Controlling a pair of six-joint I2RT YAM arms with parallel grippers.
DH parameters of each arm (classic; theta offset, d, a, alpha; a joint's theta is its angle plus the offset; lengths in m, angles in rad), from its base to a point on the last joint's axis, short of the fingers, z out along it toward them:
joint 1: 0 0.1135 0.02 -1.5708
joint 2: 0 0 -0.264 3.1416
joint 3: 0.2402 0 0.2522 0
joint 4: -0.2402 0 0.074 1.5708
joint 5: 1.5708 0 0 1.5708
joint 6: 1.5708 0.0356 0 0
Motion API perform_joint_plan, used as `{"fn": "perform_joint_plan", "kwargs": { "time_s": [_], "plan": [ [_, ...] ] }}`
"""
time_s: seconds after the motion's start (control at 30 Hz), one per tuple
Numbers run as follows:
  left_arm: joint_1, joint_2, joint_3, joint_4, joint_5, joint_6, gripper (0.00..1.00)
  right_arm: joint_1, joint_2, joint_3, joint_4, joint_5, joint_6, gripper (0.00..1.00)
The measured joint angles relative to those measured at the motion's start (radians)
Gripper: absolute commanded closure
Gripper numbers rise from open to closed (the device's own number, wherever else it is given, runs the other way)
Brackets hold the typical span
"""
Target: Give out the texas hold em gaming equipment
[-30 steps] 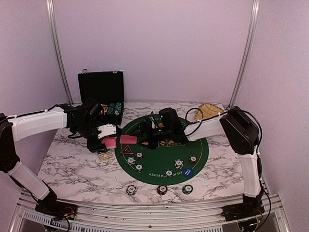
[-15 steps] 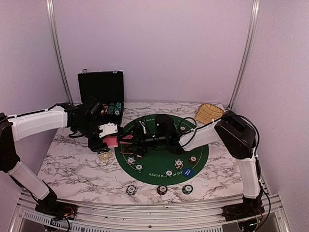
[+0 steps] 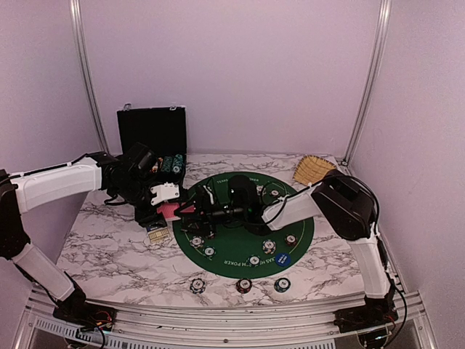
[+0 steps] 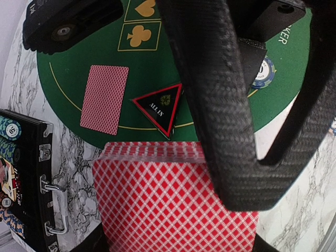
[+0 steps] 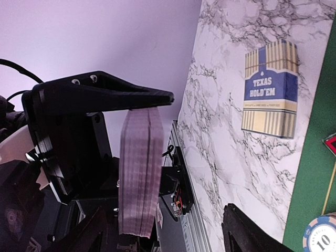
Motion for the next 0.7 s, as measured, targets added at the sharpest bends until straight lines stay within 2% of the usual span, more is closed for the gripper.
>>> {"fn": "perform_joint_plan", "kwargs": {
  "time_s": [0.3, 0.7],
  "plan": [
    [-0.006, 0.0, 0.0, -0.001, 0.0, -0.001, 0.94, 0.006, 0.011, 0.013, 0.036, -0.008, 0.03, 0.29],
    [-0.022, 0.0, 0.0, -0.002, 0.0, -0.002, 0.93, 0.016, 0.085, 0.105, 0.061, -0.019, 0.071, 0.38]
  ]
}}
